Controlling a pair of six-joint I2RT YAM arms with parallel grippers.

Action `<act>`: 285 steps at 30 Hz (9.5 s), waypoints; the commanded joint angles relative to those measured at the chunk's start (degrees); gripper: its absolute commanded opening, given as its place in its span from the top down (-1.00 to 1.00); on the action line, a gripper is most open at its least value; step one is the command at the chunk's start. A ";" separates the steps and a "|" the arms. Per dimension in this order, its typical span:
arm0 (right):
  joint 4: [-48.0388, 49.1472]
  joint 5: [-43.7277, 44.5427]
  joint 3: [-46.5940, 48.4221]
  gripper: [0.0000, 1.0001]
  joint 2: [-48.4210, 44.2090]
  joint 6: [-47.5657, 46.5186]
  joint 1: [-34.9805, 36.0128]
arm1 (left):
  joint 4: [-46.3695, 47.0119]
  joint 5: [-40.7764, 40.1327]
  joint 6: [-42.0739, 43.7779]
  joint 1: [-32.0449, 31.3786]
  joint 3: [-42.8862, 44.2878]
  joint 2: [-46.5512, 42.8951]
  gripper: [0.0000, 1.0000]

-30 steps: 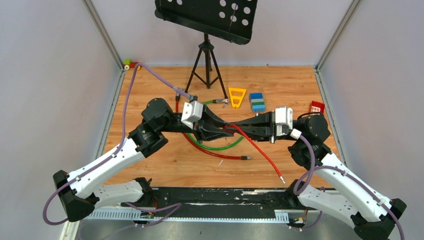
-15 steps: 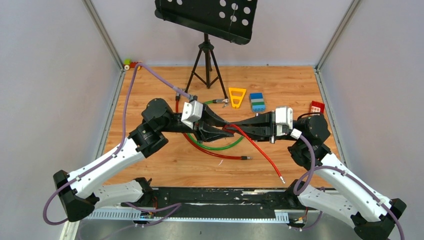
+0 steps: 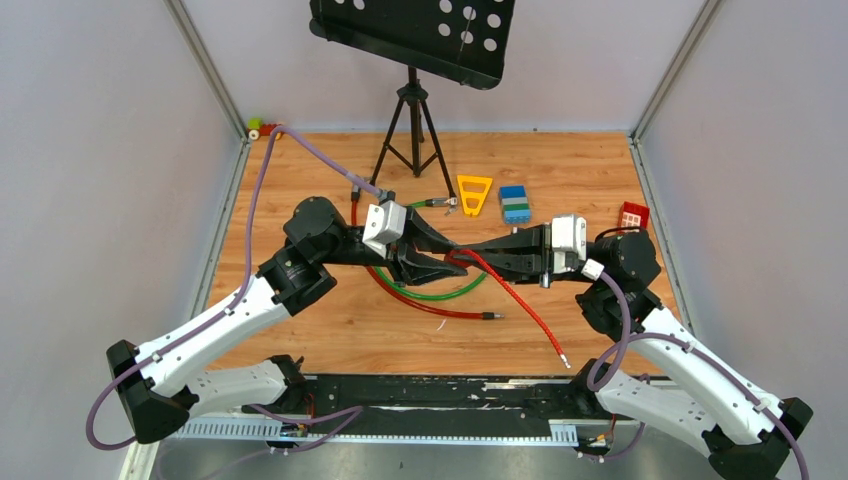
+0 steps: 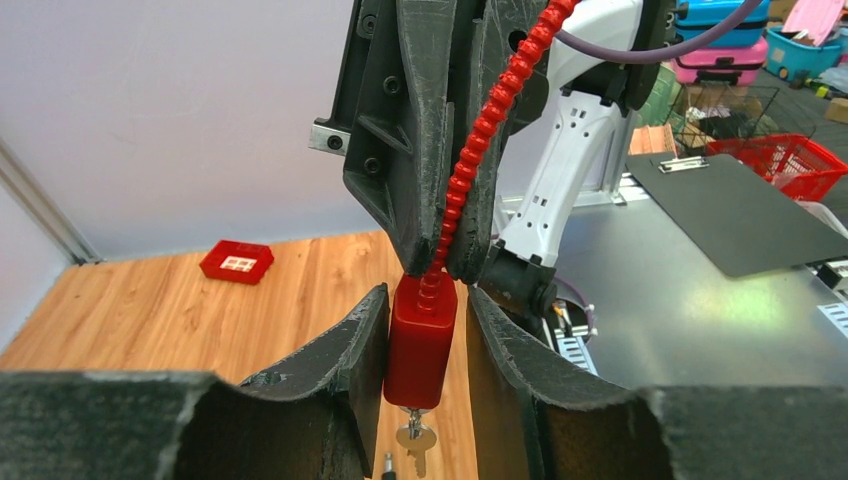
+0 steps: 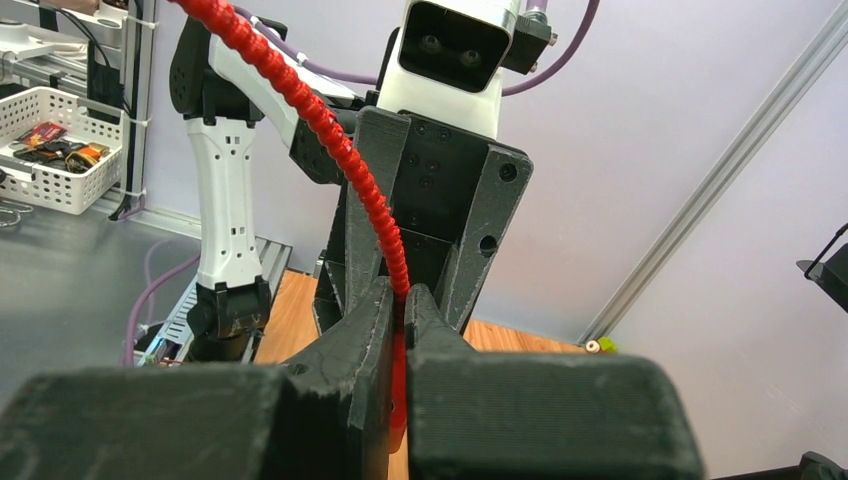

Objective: Lock with the key
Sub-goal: Lock the lock.

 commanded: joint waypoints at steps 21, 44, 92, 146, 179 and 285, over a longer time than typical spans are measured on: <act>2.63 1.65 0.32 1.00 -1.32 0.69 0.26 | 2.79 1.48 -1.82 0.03 -0.73 -0.26 0.26; -9.70 3.05 1.01 -0.16 -4.63 -7.71 0.18 | 2.52 -3.72 1.77 0.00 -2.76 -4.41 1.00; -77.94 26.22 33.62 0.07 4.66 -10.03 0.21 | -37.17 -30.15 29.75 0.05 4.45 -13.77 1.00; -3.41 7.51 6.81 1.00 1.26 -6.75 14.10 | 19.05 -5.52 -0.24 0.00 -16.19 -11.92 1.00; -6.85 14.13 7.30 1.00 -0.27 -10.03 15.47 | 12.08 -2.24 4.09 0.00 -16.33 -12.68 1.00; -4.25 17.39 -4.87 1.00 -0.28 -6.06 15.65 | 25.70 -6.32 -3.78 0.00 -16.44 -10.63 1.00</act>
